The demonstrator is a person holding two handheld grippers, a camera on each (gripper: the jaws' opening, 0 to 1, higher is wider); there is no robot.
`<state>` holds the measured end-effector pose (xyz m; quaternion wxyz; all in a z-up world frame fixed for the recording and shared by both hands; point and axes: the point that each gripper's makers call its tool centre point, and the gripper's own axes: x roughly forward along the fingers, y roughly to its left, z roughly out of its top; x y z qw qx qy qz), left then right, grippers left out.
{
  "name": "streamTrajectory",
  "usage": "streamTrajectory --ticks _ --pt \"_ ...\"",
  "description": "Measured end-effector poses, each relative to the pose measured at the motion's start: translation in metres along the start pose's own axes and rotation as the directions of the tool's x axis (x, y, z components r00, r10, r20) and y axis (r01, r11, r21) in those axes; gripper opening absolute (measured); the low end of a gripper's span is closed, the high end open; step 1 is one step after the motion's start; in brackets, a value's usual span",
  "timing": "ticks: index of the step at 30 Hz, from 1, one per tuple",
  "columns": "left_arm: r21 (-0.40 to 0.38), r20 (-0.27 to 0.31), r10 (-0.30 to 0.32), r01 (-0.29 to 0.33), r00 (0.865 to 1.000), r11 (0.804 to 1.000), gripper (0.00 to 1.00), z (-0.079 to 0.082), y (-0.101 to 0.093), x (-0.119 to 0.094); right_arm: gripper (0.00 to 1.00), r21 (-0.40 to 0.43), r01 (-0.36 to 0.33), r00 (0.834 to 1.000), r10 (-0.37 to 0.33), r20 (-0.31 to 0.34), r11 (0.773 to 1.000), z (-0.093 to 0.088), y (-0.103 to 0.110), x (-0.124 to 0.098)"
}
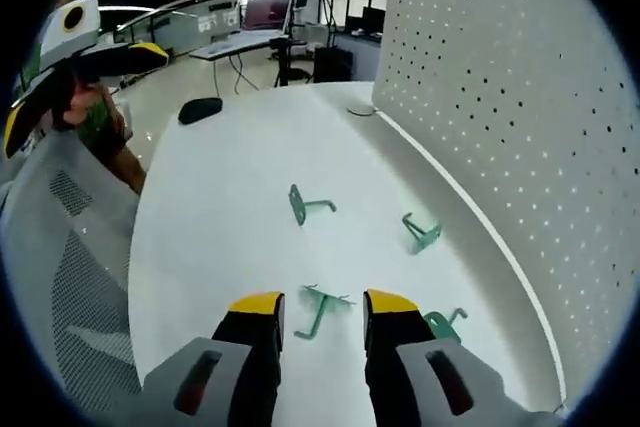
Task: Insert the hook assembly into the mounting plate slot until the hook locks in place.
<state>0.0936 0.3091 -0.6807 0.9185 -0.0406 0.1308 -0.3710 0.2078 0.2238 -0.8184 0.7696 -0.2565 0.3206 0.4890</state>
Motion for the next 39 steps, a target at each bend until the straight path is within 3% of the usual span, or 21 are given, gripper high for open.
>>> streamTrajectory --ticks 2,16,23,39 --pt "-0.010 -0.014 0.004 -0.004 1.000 1.000 0.85 -0.003 0.001 -0.001 0.27 -0.004 -0.005 1.000 0.005 -0.030 1.000 -0.004 -0.001 0.003" --pt "-0.014 -0.028 0.019 -0.019 0.999 1.000 0.85 -0.006 0.005 -0.001 0.20 -0.065 -0.045 0.998 0.041 -0.052 0.997 -0.003 0.004 0.017" --pt "-0.015 -0.026 0.029 -0.029 0.999 0.999 0.85 -0.007 0.009 -0.003 0.17 -0.060 -0.032 0.994 0.026 -0.102 0.998 -0.012 0.002 0.022" --pt "-0.015 -0.032 0.035 -0.035 0.999 0.999 0.85 -0.009 0.012 -0.003 0.01 -0.037 -0.044 0.992 0.039 -0.119 0.998 -0.014 0.007 0.024"
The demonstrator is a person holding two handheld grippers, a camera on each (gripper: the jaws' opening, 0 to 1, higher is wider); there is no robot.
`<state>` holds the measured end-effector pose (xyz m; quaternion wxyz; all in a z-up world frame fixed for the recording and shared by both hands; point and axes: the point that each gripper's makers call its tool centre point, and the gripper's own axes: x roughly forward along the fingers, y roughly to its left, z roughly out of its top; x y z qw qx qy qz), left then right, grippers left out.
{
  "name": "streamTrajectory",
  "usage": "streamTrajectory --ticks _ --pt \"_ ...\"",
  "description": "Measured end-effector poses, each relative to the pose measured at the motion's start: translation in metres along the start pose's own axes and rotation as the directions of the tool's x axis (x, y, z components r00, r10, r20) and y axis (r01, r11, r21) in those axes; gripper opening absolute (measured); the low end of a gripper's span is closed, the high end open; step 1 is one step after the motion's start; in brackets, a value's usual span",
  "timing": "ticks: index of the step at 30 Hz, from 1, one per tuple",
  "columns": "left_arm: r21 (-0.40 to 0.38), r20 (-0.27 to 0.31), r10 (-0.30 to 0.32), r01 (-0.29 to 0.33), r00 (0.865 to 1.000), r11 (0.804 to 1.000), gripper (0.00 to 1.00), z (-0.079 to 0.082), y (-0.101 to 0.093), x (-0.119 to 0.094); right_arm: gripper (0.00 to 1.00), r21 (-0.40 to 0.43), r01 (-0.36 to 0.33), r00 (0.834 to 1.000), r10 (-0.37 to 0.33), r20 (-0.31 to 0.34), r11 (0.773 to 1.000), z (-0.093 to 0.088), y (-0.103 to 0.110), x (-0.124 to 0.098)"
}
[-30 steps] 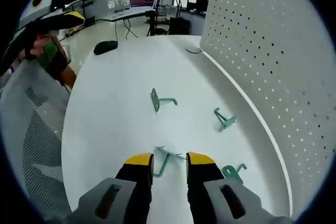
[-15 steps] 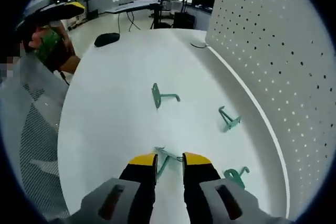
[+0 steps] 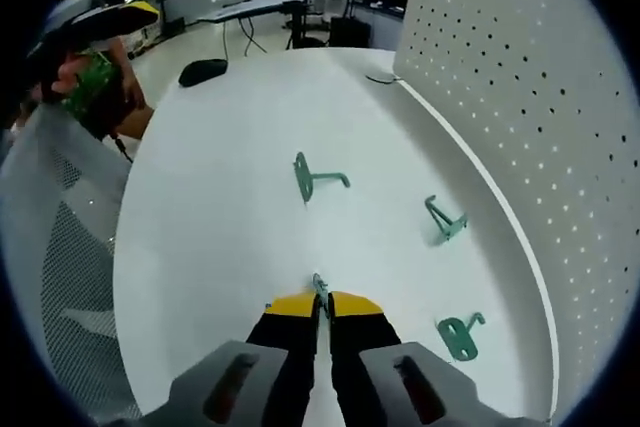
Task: Insert the hook assembly into the mounting plate slot until the hook locks in place.
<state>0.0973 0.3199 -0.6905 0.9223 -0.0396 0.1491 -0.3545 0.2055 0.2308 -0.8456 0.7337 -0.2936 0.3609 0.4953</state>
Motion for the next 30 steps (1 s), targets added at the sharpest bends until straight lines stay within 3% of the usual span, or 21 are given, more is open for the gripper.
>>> streamTrajectory --ticks 12,20,24,30 --pt "-0.005 0.009 0.008 -0.008 1.000 1.000 0.85 0.003 0.004 -0.003 0.00 0.074 0.022 0.999 -0.024 0.023 0.997 0.002 -0.001 -0.007" --pt "-0.004 0.018 -0.006 0.006 1.000 1.000 0.85 0.007 0.000 -0.001 0.00 0.157 0.045 0.992 -0.063 0.112 0.987 0.017 -0.003 -0.025" --pt "-0.020 0.091 -0.026 0.028 0.995 0.999 0.87 0.021 -0.006 0.000 0.00 0.185 0.047 0.986 -0.075 0.151 0.982 0.022 -0.001 -0.032" --pt "-0.020 0.087 -0.032 0.034 0.996 0.999 0.86 0.022 -0.011 0.002 0.00 0.209 0.058 0.970 -0.104 0.219 0.976 0.036 0.003 -0.047"
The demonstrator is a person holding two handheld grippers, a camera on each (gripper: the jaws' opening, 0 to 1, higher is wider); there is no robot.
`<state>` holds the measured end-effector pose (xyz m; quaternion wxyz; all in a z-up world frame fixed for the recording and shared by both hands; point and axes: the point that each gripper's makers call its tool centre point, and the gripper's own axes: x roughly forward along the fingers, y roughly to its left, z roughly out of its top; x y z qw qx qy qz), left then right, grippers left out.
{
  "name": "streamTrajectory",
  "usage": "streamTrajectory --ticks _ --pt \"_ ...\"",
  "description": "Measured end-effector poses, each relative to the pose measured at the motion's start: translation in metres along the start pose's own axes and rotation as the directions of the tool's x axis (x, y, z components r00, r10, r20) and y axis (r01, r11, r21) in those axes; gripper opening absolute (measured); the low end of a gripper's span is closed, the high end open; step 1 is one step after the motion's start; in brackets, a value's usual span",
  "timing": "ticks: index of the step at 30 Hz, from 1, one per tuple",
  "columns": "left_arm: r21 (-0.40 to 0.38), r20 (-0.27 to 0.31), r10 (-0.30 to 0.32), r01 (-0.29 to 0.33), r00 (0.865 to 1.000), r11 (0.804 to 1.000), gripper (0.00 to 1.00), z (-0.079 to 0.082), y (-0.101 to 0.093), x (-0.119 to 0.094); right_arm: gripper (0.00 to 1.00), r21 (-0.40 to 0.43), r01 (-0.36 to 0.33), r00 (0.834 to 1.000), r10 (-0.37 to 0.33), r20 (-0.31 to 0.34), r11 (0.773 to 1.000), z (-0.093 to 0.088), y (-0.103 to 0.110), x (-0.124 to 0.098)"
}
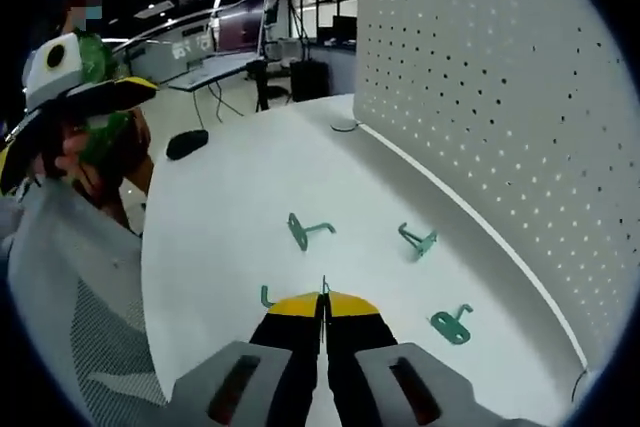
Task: Insert the hook assembly into the mounting plate slot until the hook locks in place.
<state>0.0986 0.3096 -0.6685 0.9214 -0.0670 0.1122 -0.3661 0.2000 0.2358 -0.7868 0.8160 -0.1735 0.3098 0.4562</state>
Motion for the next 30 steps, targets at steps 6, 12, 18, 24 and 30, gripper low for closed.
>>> streamTrajectory --ticks 6,12,18,24,30 --pt "-0.013 0.002 0.001 -0.001 1.000 1.000 0.85 0.000 -0.003 0.001 0.00 0.058 -0.004 0.995 -0.001 0.098 0.998 0.021 0.007 -0.012" --pt "-0.062 -0.005 -0.005 0.004 1.000 0.998 0.84 0.001 -0.005 0.003 0.00 0.104 -0.021 0.982 0.001 0.190 0.994 0.039 0.015 -0.023" --pt "-0.047 0.007 -0.016 0.016 1.000 0.999 0.81 0.004 -0.009 0.005 0.00 0.086 -0.011 0.972 -0.010 0.236 0.996 0.046 0.025 -0.028" --pt "-0.052 0.031 -0.035 0.037 0.999 0.998 0.82 0.012 -0.015 0.005 0.00 0.092 -0.002 0.965 -0.022 0.263 0.996 0.048 0.030 -0.036" --pt "-0.056 0.049 -0.038 0.041 0.998 0.998 0.80 0.018 -0.018 0.004 0.00 0.125 -0.006 0.939 -0.037 0.341 0.992 0.060 0.038 -0.053"
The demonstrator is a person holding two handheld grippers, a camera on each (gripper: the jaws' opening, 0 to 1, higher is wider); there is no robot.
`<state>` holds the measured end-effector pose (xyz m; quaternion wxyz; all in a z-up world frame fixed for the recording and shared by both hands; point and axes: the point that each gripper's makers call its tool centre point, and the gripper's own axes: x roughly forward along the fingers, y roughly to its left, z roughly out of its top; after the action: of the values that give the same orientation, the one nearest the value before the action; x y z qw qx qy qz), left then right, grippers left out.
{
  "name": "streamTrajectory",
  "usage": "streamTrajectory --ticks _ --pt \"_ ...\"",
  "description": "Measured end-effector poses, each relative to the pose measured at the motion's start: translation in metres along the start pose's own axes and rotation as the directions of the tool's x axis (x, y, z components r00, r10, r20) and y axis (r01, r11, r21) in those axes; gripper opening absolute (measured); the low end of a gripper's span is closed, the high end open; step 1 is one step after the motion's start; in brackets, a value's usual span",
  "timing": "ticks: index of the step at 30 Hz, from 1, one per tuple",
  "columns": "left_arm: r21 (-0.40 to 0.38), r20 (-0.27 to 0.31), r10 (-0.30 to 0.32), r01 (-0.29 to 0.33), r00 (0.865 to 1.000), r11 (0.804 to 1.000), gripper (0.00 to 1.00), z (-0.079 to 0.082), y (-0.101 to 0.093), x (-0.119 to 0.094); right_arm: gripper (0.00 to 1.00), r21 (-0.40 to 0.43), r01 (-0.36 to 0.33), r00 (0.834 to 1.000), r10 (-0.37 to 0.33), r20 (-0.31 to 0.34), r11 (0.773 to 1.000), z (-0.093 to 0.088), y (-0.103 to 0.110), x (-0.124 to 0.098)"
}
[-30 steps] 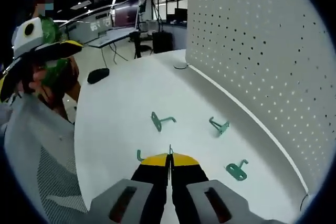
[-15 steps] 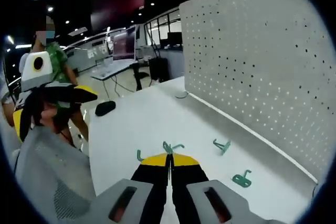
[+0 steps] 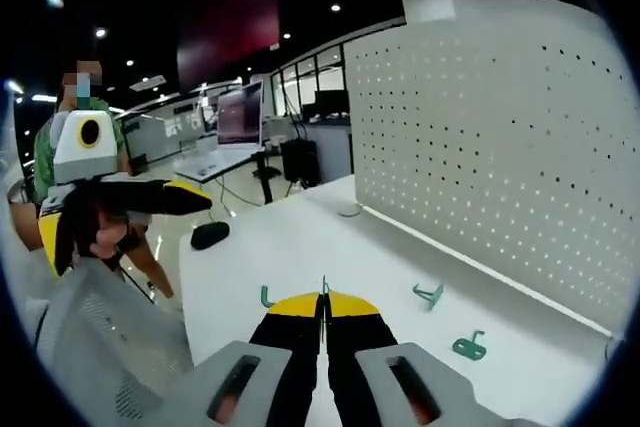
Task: Insert the hook assembly into the mounting plate slot until the hook locks in place.
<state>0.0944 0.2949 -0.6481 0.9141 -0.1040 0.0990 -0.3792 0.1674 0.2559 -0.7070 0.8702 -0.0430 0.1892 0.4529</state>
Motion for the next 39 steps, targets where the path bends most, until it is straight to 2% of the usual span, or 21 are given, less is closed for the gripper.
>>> streamTrajectory --ticks 3,8,17,25,33,39 --pt "0.005 -0.011 0.005 -0.005 1.000 1.000 0.81 -0.001 -0.001 0.001 0.00 -0.002 0.001 0.998 -0.001 0.057 1.000 0.013 0.008 -0.009" --pt "0.017 -0.030 -0.002 0.002 1.000 1.000 0.79 -0.002 -0.006 0.002 0.00 -0.019 0.014 0.995 -0.012 0.101 1.000 0.023 0.013 -0.018" --pt "-0.009 -0.032 0.019 -0.020 0.999 1.000 0.75 0.000 -0.008 0.004 0.00 0.001 0.027 0.983 -0.027 0.183 1.000 0.037 0.017 -0.032" --pt "-0.019 -0.001 0.043 -0.043 0.999 0.999 0.67 0.003 -0.009 0.007 0.00 -0.002 0.019 0.973 -0.018 0.231 1.000 0.047 0.027 -0.040" --pt "-0.054 -0.004 0.079 -0.079 0.997 0.995 0.55 0.003 -0.004 0.004 0.00 -0.003 0.013 0.963 -0.012 0.269 1.000 0.056 0.035 -0.045" --pt "-0.075 0.012 0.064 -0.063 0.998 0.995 0.48 0.007 -0.007 0.005 0.00 -0.015 -0.002 0.957 0.006 0.289 1.000 0.060 0.043 -0.048"
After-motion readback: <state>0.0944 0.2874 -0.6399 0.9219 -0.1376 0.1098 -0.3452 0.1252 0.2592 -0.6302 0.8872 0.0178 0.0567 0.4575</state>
